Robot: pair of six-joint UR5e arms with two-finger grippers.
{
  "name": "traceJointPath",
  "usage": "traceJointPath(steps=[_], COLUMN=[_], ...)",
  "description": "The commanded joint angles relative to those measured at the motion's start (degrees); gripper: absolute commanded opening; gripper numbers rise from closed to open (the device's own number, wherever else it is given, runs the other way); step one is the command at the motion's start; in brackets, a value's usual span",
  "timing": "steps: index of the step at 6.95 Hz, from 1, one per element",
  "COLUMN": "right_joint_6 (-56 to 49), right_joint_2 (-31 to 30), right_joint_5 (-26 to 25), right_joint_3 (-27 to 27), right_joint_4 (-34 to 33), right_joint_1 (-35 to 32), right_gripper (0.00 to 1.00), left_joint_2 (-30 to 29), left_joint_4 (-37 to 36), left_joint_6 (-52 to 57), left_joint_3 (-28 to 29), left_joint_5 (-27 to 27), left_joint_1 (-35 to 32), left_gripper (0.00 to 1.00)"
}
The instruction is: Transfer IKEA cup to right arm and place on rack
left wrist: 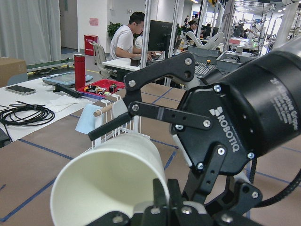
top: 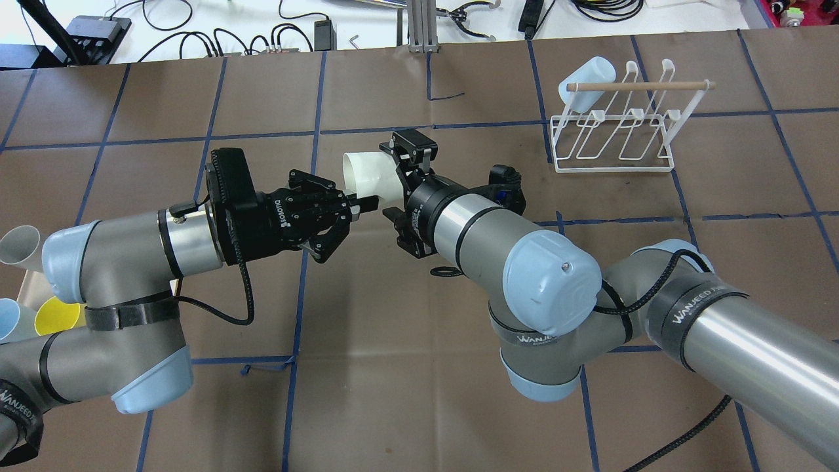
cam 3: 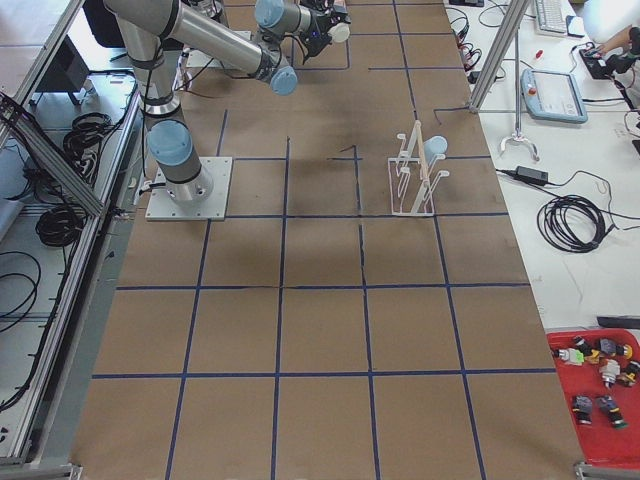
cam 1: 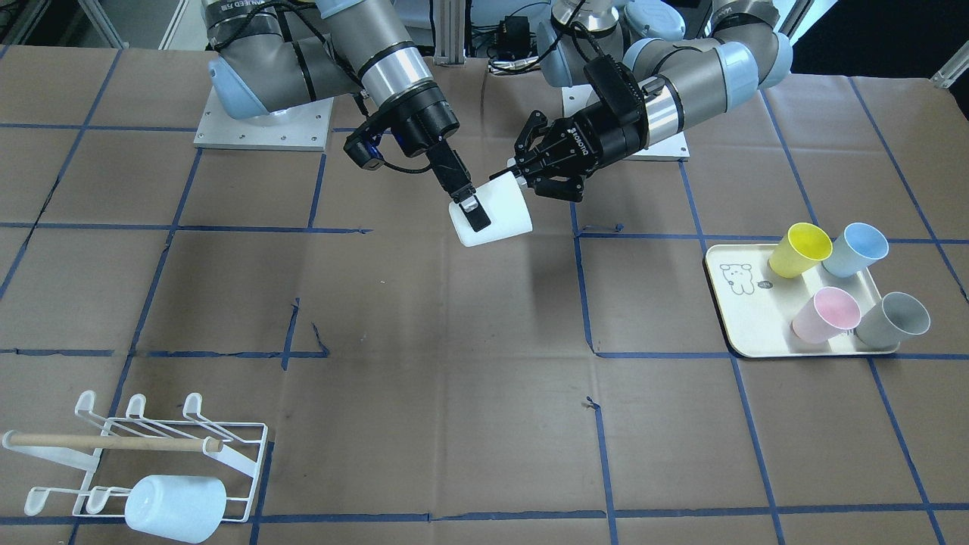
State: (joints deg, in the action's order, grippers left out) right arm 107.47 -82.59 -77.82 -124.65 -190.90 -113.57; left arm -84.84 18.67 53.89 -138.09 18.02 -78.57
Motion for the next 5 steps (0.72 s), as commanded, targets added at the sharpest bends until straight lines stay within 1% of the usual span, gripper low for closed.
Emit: traceJointPath(steps=[1,2,4,5], right_joint_6=[-0.2,-0.2,-0.2,-0.3], right_joint_2=[0.0,0.0,-0.1,-0.1], right_joint_5=[0.2,0.2,0.2,0.2], right_joint_3=[0.0,0.0,0.0,0.0], right_joint_4=[-0.2,-0.3,-0.5,-0.8], right_joint_1=[-0.1,-0.1,-0.1,-0.1], right_gripper=[0.70,0.62,0.54,0.45], left_joint_2=[0.0,0.0,0.0,0.0], left_joint_4=[0.0,0.0,0.0,0.0], left_joint_6=[-0.8,-1.0,-1.0,-2.1], left_joint_3=[0.1,0.1,0.2,0.5], left_joint_5=[0.0,0.0,0.0,0.1], left_joint_1=[0.0,0.0,0.0,0.0], left_gripper=[0.00,0.00,0.00,0.36])
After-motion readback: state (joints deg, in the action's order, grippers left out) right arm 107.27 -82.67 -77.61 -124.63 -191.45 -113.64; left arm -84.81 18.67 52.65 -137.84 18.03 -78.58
